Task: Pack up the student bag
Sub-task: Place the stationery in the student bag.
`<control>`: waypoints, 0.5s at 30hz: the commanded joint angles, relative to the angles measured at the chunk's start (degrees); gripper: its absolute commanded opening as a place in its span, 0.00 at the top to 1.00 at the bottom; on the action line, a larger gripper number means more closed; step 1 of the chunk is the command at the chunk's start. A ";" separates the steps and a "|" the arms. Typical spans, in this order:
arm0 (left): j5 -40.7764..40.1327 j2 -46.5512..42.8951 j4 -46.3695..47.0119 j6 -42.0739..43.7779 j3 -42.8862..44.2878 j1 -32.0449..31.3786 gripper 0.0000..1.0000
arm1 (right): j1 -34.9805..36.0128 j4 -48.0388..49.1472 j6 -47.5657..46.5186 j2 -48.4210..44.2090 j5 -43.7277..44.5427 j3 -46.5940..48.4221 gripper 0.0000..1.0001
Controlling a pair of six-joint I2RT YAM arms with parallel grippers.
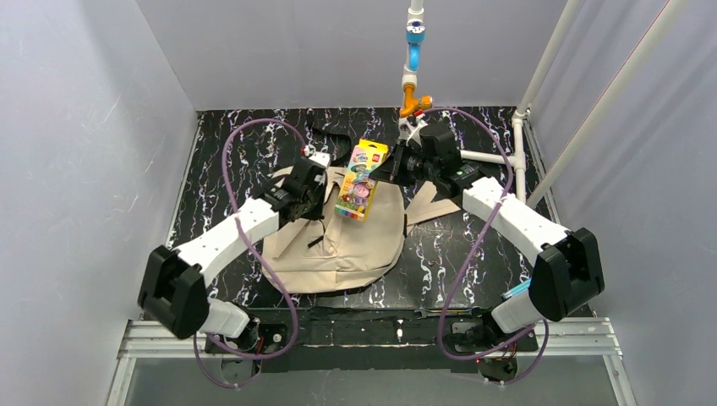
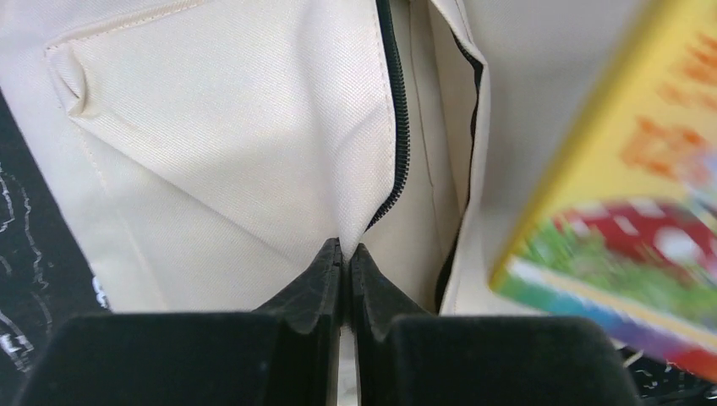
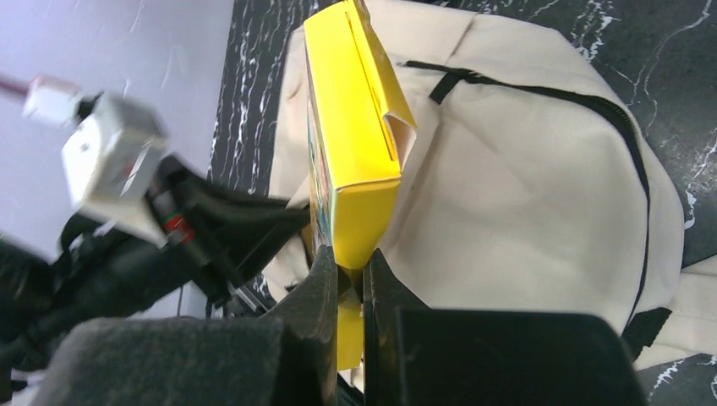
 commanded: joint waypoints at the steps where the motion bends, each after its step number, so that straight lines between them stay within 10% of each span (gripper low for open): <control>1: 4.35 -8.43 13.11 -4.63 -6.55 0.37 1.00 | 1.67 7.11 7.85 2.21 6.67 2.91 0.99; 15: 9.40 -13.54 19.53 -6.90 -11.58 1.65 1.00 | 8.72 12.98 25.87 6.27 25.41 -5.27 0.99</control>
